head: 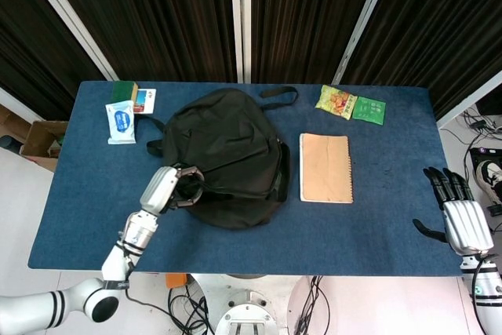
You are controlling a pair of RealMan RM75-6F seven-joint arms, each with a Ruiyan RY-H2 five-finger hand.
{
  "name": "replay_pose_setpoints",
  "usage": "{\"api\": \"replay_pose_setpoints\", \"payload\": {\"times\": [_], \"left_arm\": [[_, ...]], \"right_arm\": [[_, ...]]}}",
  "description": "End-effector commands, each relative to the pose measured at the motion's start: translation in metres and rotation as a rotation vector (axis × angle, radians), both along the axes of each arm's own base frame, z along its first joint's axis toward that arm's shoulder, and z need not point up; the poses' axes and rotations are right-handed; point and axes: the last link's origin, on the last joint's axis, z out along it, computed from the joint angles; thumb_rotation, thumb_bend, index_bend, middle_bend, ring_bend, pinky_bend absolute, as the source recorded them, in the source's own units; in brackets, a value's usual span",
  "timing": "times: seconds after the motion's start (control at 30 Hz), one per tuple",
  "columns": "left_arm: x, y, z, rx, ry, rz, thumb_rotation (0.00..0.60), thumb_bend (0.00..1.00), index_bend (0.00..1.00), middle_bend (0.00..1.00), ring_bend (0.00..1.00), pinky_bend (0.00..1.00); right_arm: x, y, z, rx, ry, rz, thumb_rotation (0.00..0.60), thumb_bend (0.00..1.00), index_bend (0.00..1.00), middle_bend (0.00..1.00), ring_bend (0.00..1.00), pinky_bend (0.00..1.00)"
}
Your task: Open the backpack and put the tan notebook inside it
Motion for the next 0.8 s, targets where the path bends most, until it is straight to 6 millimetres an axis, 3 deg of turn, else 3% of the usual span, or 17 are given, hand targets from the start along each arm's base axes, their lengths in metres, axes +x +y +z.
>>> {"api": "replay_pose_setpoints", "payload": {"times": [0.03,0.2,0.4,0.57,0.8], "left_arm": [[-0.009,-0.009,0.027,-0.046,-0.062,0.059,0.6,0.54,0.67,0.72,0.58,0.38],[0.011,0.019,0.036,-0.097,-0.127,0.06,0.6,0.54,0.67,0.71,0.58,0.38],[0.035,0.082,0.018,-0.148,-0.088,0.13,0.6,0.54,0.67,0.7,0.57,0.39],[0.03,0.126,0.009,-0.132,-0.114,0.311,0.6,0.54,0.67,0.69,0.57,0.39],[0.015,0.143,0.0,-0.203,-0.241,0.518,0.6,0.56,0.67,0.68,0.56,0.39]], "right_arm": [[0.001,-0.001,0.0,0.007,0.007,0.003,0.6,0.13,0.07,0.11,0.0,0.1],[0.005,-0.006,0.0,0.024,0.028,0.024,0.6,0.13,0.07,0.11,0.0,0.1],[0.016,-0.028,-0.002,0.082,0.085,0.076,0.6,0.13,0.08,0.11,0.0,0.1],[0.023,-0.056,-0.009,0.164,0.165,0.124,0.6,0.13,0.08,0.11,0.0,0.1],[0.024,-0.1,-0.049,0.292,0.295,0.186,0.6,0.14,0.08,0.11,0.0,0.1]]}}
